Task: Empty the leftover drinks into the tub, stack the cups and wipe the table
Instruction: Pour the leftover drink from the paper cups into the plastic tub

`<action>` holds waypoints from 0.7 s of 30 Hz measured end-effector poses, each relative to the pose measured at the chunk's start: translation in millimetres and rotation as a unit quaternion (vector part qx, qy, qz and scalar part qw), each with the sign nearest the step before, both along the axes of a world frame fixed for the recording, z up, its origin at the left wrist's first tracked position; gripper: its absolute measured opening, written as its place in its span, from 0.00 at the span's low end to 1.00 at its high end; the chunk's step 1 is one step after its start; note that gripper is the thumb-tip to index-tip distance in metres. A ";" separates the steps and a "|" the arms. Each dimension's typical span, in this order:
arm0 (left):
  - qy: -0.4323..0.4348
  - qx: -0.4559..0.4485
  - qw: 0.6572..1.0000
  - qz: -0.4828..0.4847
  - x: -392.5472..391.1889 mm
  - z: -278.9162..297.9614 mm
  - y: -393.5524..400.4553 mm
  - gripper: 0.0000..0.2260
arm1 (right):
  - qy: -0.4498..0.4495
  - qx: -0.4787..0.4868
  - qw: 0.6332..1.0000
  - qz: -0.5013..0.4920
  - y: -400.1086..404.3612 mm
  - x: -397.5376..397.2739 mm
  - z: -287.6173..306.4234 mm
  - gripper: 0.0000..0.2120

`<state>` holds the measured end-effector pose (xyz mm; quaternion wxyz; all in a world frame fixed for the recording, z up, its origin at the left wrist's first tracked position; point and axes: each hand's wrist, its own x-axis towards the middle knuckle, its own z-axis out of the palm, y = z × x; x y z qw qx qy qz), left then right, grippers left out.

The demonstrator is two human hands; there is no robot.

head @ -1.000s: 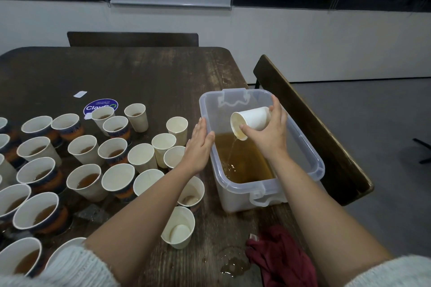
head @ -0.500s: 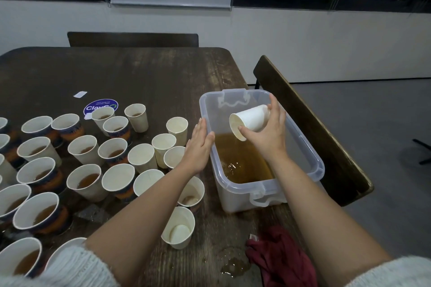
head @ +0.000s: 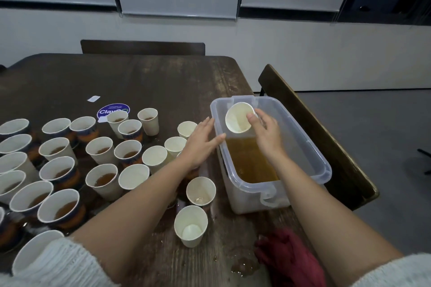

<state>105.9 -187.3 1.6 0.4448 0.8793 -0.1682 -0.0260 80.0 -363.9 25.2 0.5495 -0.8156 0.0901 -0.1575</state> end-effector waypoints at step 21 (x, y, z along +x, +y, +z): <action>0.101 0.140 0.981 -0.087 -104.3 7.6 227.2 0.37 | 0.203 -0.160 0.955 0.148 210.6 -88.6 -19.6 0.19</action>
